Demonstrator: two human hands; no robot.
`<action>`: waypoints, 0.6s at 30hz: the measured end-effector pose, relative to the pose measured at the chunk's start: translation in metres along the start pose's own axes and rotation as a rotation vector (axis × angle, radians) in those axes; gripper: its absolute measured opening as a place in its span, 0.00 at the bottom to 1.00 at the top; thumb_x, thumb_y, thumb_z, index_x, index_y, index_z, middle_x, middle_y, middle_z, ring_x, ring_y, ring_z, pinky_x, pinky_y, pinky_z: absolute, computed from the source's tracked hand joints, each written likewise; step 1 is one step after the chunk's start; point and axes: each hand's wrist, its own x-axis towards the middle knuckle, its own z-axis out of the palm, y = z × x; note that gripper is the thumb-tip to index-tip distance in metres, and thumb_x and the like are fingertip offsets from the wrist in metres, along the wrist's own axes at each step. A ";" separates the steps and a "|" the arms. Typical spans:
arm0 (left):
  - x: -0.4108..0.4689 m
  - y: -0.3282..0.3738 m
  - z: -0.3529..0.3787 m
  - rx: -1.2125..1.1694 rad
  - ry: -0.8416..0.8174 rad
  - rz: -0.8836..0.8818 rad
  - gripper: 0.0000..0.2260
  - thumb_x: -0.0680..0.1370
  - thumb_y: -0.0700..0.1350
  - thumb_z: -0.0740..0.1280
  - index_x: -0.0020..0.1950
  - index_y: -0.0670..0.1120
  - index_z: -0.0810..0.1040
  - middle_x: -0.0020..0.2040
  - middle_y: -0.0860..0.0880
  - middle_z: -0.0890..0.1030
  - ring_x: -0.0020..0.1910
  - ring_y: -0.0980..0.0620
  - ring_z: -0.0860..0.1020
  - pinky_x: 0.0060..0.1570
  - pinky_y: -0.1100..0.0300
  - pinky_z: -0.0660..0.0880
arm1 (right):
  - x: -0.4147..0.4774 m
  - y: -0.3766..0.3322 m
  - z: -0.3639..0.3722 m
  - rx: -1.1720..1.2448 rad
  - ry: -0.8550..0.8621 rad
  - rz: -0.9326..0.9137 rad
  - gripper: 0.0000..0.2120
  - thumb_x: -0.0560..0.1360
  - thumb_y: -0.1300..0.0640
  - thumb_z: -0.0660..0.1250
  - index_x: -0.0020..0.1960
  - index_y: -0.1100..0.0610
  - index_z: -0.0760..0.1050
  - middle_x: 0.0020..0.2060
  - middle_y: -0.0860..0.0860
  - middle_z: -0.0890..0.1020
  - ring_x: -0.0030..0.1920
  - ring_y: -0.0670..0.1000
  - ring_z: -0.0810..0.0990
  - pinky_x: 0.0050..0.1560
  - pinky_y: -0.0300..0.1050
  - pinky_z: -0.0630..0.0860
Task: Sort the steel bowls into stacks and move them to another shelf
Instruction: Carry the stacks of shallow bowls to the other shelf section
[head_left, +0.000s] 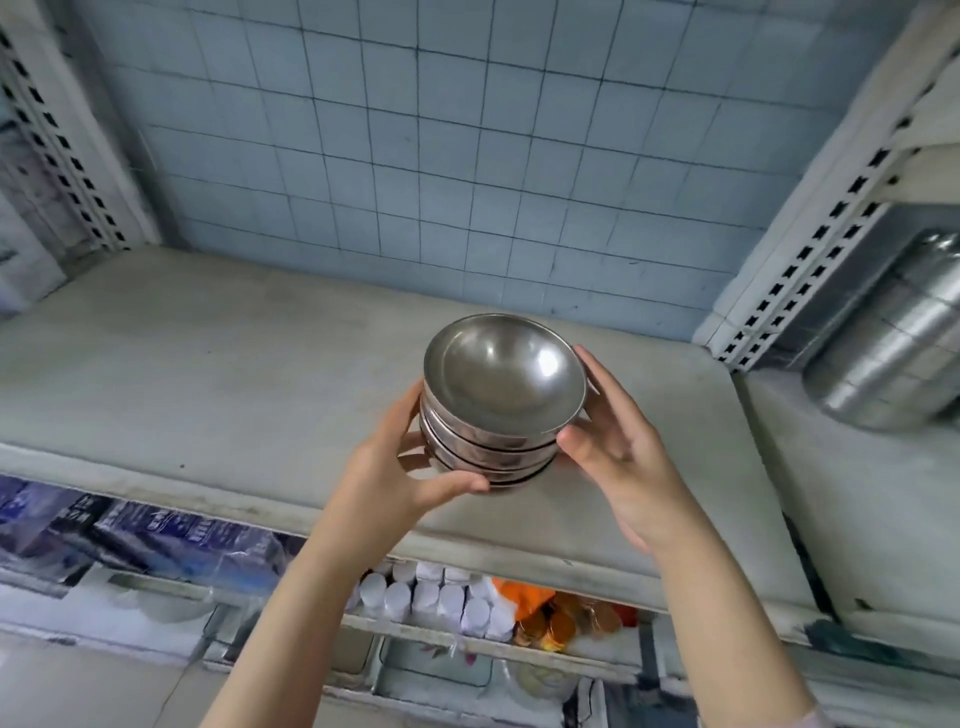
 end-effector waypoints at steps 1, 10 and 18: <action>0.000 0.005 0.004 0.000 -0.013 0.012 0.46 0.59 0.61 0.80 0.74 0.56 0.66 0.61 0.57 0.80 0.59 0.52 0.80 0.60 0.50 0.77 | -0.006 -0.005 -0.004 0.003 0.010 -0.008 0.44 0.65 0.41 0.78 0.76 0.46 0.62 0.71 0.43 0.73 0.68 0.47 0.75 0.64 0.50 0.74; -0.020 0.060 0.094 -0.060 -0.121 0.085 0.42 0.57 0.63 0.78 0.69 0.66 0.65 0.60 0.55 0.80 0.56 0.54 0.80 0.50 0.65 0.78 | -0.086 -0.049 -0.079 -0.012 0.192 -0.038 0.36 0.69 0.49 0.73 0.74 0.42 0.64 0.67 0.39 0.76 0.65 0.42 0.76 0.62 0.55 0.77; -0.061 0.111 0.232 -0.097 -0.277 0.148 0.44 0.59 0.62 0.78 0.73 0.61 0.65 0.61 0.55 0.80 0.57 0.56 0.80 0.57 0.56 0.78 | -0.204 -0.073 -0.186 -0.057 0.386 -0.034 0.33 0.71 0.54 0.70 0.75 0.43 0.64 0.67 0.39 0.76 0.64 0.43 0.78 0.61 0.58 0.78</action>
